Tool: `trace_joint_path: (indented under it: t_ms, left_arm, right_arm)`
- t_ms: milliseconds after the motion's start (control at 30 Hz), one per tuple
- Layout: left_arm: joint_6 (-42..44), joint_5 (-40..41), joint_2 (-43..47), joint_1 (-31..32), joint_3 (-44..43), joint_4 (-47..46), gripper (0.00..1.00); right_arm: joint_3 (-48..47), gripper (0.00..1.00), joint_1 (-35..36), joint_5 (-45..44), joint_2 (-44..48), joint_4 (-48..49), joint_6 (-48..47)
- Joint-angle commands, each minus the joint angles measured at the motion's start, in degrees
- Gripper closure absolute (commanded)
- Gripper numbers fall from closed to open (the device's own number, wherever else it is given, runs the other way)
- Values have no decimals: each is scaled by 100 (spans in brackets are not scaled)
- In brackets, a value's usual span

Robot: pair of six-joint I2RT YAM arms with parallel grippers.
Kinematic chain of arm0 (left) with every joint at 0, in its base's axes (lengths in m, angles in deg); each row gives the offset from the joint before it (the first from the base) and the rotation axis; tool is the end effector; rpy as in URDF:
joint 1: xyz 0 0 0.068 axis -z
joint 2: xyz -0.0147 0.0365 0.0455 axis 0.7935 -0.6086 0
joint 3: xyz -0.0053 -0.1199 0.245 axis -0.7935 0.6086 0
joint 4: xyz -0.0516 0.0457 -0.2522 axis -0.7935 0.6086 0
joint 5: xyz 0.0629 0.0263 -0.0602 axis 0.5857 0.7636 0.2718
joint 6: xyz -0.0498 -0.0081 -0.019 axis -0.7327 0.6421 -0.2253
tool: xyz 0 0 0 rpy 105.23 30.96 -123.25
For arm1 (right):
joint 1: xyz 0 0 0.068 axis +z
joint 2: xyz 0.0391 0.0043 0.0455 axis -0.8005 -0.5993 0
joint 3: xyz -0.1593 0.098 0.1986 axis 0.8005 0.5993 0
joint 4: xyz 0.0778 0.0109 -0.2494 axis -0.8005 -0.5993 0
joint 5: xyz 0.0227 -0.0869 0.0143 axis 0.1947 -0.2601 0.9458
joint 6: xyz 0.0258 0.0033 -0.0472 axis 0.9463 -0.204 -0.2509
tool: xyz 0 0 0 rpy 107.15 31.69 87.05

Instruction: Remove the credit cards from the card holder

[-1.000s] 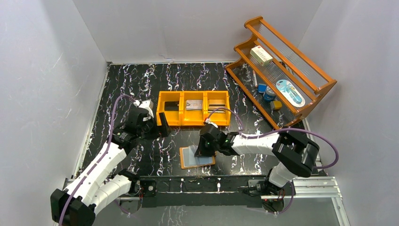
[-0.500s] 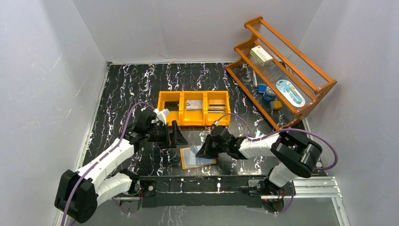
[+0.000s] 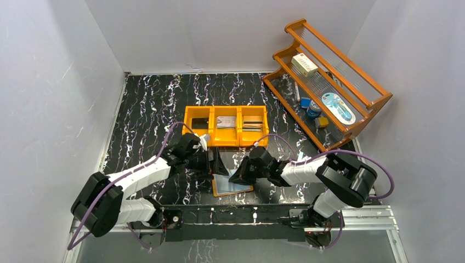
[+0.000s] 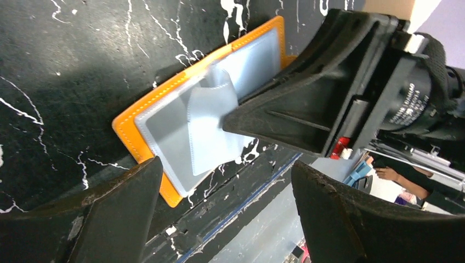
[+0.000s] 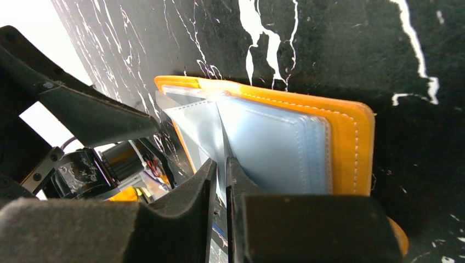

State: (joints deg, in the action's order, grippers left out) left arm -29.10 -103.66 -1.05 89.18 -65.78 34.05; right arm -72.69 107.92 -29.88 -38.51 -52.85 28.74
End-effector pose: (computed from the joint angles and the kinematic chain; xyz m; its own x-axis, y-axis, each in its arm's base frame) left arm 0.1771 -0.1521 0.1842 -0.9536 -0.0710 -0.2926 0.1764 0.6559 -0.7339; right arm 0.1484 0.2202 0.1256 -0.9449 0.3018 -0.1268 0.0887 0.6088 0.7883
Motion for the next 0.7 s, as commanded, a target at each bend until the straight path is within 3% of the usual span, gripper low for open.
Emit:
trace_joint_path:
  t_ms: [0,333,667]
  left_arm:
    - [-162,214,-156,70,-42,-141,15]
    - [-229,166,-511,285,-117,-601,21]
    - [-498,328,-762,454,108,-737,29]
  right_arm:
    - [131,80,-52,-114,183,-175,16]
    - [202,82,-113,13,84,-5,118]
    - [197,67,-149,33,206,-93,109]
